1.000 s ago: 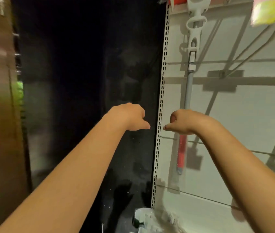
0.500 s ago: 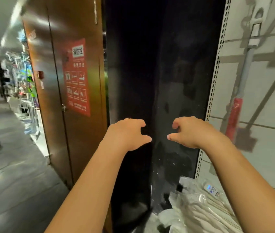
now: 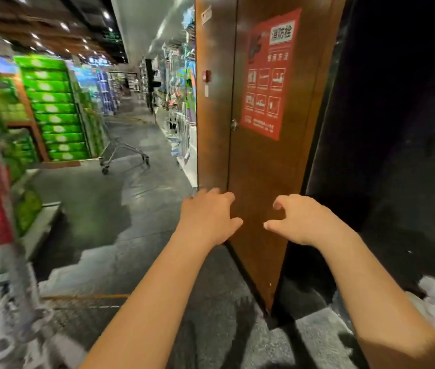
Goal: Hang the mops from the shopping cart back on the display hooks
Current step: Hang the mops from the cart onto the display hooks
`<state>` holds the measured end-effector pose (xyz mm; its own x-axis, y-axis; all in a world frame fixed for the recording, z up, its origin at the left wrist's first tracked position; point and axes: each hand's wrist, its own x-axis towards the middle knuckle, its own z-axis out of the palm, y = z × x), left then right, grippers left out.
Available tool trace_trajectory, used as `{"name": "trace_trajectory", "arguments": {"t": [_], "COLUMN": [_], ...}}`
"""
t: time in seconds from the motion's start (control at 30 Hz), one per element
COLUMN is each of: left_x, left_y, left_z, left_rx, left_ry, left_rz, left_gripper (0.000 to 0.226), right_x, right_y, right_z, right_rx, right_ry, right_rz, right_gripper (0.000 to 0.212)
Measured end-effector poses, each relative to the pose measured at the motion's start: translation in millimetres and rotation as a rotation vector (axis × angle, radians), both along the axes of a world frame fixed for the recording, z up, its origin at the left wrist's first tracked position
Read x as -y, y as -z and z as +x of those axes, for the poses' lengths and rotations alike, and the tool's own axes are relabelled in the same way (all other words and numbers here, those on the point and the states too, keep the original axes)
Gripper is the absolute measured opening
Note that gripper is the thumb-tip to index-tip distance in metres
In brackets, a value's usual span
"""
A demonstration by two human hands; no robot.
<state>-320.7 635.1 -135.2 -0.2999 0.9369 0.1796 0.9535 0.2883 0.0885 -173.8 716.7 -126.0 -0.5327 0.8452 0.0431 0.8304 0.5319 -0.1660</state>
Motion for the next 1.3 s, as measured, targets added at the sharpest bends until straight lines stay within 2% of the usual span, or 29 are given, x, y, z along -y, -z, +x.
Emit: {"name": "trace_trajectory", "arguments": {"t": [0.17,0.4,0.53,0.77,1.07,1.3], "left_x": [57.1,112.4,126.4,117.6,122.4,151.8], "left_y": [18.2,46.3,57.9,72.9,106.0,131.9], "left_z": [-51.5,-98.1,-111.4,-113.1,-108.3,-137.7], "left_rx": [-0.003,0.040,0.088,0.132,0.236,0.314], "left_ry": [-0.201,-0.518,-0.693,-0.975,-1.296,-1.487], "left_rz": [-0.022,-0.067,-0.051,0.020,0.063,0.125], "left_gripper": [0.052,0.047,0.048,0.044,0.043,0.037], "right_x": [25.2,46.6,49.9,40.1,45.0,84.1], "right_y": [10.3,36.5,50.6,68.1,96.0,117.6], "right_z": [-65.9,-153.8,-194.9,-238.7,-267.9,-312.9], "right_rx": [0.014,0.034,0.049,0.102,0.143,0.208], "right_ry": [-0.214,-0.500,-0.683,-0.978,-1.215,-1.342], "right_rz": [-0.044,-0.116,-0.152,-0.127,-0.178,-0.199], "right_gripper": [0.049,0.055,0.047,0.052,0.050,0.037]}}
